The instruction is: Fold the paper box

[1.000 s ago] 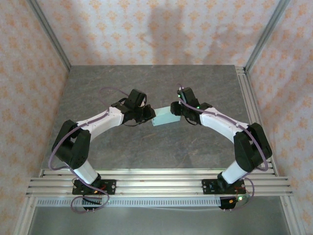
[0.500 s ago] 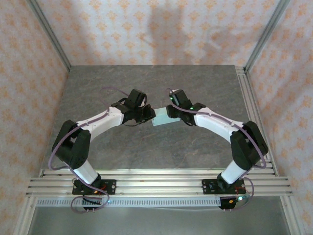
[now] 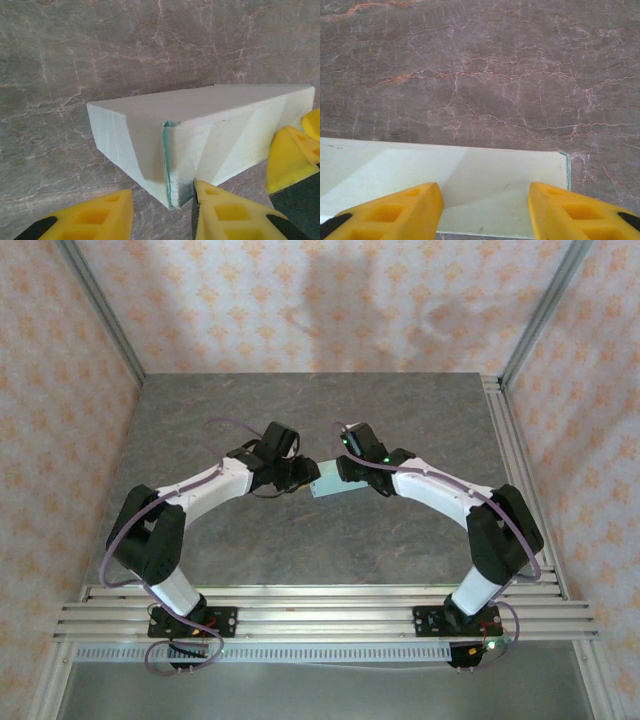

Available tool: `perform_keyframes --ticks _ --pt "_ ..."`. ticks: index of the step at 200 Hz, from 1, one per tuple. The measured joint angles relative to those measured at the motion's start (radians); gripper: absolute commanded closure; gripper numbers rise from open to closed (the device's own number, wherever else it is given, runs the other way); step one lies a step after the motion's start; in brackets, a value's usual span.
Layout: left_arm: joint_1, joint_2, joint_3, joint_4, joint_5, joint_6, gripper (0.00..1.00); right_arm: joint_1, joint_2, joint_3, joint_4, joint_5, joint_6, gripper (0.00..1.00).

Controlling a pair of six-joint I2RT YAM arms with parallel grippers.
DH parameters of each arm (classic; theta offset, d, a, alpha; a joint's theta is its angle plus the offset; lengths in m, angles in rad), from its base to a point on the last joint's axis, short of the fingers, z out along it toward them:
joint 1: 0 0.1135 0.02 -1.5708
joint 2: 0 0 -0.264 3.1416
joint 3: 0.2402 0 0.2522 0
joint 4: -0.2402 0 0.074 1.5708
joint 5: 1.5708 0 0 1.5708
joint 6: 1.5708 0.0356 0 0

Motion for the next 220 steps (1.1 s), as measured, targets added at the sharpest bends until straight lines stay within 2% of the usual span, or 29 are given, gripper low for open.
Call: perform_keyframes --ticks 35,50,97,114,130,144,155,168,193,215,220 --pt "0.011 -0.001 0.006 -0.029 0.001 0.002 0.6 0.0 0.003 0.002 0.001 -0.001 0.006 0.52" --pt "0.015 -0.001 0.006 -0.03 0.006 0.004 0.7 0.0 0.004 0.003 0.002 -0.004 0.007 0.53" --pt "0.017 -0.001 0.0 0.004 0.032 0.007 0.84 0.0 0.005 0.006 0.003 -0.011 0.011 0.55" --pt "0.019 -0.001 -0.005 0.011 0.041 0.006 0.92 0.0 0.006 0.007 0.001 -0.013 0.014 0.57" --pt "0.023 -0.001 -0.005 0.011 0.05 0.006 0.93 0.0 0.006 0.012 0.0 -0.02 0.019 0.58" --pt "0.024 -0.001 -0.004 0.01 0.052 0.006 0.86 -0.001 0.006 0.016 -0.005 -0.026 0.024 0.58" --pt "0.024 -0.001 -0.002 0.005 0.051 0.01 0.69 -0.002 0.005 0.021 -0.013 -0.031 0.031 0.53" --pt "0.024 0.0 0.005 -0.02 0.04 0.011 0.55 -0.003 0.005 0.028 -0.024 -0.042 0.045 0.45" --pt "0.026 0.0 0.032 -0.097 0.014 0.022 0.4 -0.004 -0.003 0.034 -0.032 -0.072 0.067 0.33" --pt "0.026 -0.002 0.08 -0.163 -0.006 0.042 0.27 -0.019 -0.043 0.024 -0.038 -0.074 0.104 0.26" --pt "0.026 -0.002 0.092 -0.174 -0.013 0.043 0.21 -0.025 -0.058 0.018 -0.037 -0.072 0.109 0.25"
